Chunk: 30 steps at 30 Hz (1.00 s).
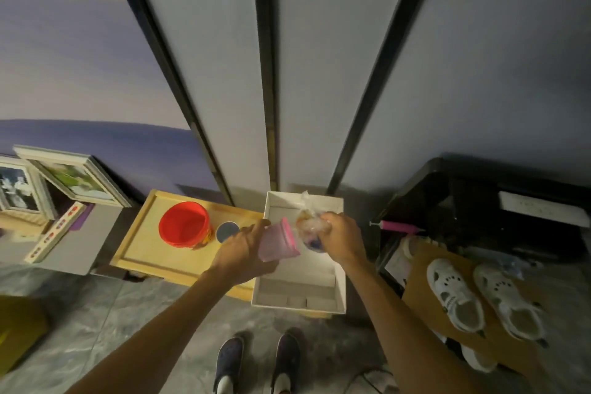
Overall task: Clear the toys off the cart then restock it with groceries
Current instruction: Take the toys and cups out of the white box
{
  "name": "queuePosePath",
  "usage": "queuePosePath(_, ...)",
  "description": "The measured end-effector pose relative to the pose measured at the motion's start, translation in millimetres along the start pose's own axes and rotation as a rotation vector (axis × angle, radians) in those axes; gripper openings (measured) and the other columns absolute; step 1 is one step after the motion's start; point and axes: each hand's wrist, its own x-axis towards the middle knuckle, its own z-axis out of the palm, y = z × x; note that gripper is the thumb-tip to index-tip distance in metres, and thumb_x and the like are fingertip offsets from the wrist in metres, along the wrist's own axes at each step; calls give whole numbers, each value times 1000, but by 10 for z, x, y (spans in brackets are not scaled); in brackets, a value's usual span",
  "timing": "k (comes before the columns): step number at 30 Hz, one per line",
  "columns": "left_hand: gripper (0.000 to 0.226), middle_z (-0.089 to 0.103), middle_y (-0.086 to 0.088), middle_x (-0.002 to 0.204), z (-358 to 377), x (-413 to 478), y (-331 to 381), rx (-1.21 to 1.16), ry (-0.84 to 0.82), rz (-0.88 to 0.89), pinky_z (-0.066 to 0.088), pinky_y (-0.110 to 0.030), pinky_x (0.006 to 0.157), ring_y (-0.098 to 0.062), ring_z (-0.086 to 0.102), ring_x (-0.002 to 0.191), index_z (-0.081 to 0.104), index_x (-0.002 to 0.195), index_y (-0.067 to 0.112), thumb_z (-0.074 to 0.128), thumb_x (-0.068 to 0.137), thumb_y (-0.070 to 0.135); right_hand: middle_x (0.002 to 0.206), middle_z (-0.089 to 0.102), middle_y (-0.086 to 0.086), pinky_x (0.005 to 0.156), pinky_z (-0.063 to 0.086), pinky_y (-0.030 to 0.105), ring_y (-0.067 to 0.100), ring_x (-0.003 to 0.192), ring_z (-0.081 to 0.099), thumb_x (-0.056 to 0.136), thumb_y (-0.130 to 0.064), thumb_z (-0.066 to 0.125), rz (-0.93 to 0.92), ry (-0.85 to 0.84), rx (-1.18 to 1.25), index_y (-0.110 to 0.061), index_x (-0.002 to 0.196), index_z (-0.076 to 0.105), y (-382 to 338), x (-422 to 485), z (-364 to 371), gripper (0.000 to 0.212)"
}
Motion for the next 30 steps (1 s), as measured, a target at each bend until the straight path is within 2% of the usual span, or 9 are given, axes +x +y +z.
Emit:
queuePosePath(4,87,71,1,122,-502,-185,-124,-40,134,-79,60,-41,73,-33,72,99,42,139,35,72,68,77,94,75,-5,60,58,16,8,80,73,100,-39,70,-82,56,90,-21,111,78,-404,56,-272,22)
queuePosePath(7,90,71,3,123,-837,-375,-241,-36,235,-104,61,-42,74,-30,73,98,44,141,35,78,69,77,97,76,-1,63,62,23,11,84,74,98,-29,73,-189,54,115,-17,114,77,-824,90,-403,20)
queuePosePath(10,91,71,6,119,-1164,-603,-395,-72,352,-139,59,-39,76,-27,71,98,50,136,33,83,66,80,99,75,-3,61,61,18,10,84,74,95,-30,75,-274,25,137,-21,115,76,-1308,116,-382,22)
queuePosePath(13,93,71,8,120,-1453,-886,-676,-105,430,-188,61,-40,76,-24,72,97,49,135,39,78,62,89,96,74,-5,63,64,33,13,80,73,89,-33,75,-375,18,142,-24,112,75,-1842,142,-210,24)
queuePosePath(16,90,72,12,121,-1689,-1217,-1089,-121,493,-245,64,-41,74,-20,75,93,49,133,42,73,62,92,95,70,-1,57,45,15,14,78,66,91,-26,74,-496,12,93,-19,110,78,-2456,27,7,21)
queuePosePath(19,90,72,14,117,-1928,-1601,-1516,-120,563,-327,64,-39,75,-15,75,93,49,134,44,72,63,94,94,71,-1,57,37,10,15,78,63,92,-26,72,-587,-21,83,-16,108,77,-3047,-119,325,19)
queuePosePath(22,77,69,18,106,-2168,-2073,-1884,-134,639,-350,62,-26,72,1,69,88,54,130,41,71,72,89,92,68,-2,53,36,8,13,78,61,91,-24,75,-672,-75,52,-14,105,77,-3586,-278,715,17)
queuePosePath(25,64,68,20,101,-2354,-2564,-2264,-108,722,-426,61,-21,71,7,66,82,56,129,36,79,81,71,99,69,0,61,38,5,18,88,68,90,-24,80,-753,-133,41,-17,110,77,-4121,-427,1171,22)
queuePosePath(30,60,59,30,89,-2578,-3300,-2998,-148,793,-574,45,-3,59,17,62,76,59,127,27,89,81,52,119,70,0,77,58,20,13,103,66,93,-26,80,-837,-262,68,-17,126,74,-5043,-768,1981,34)
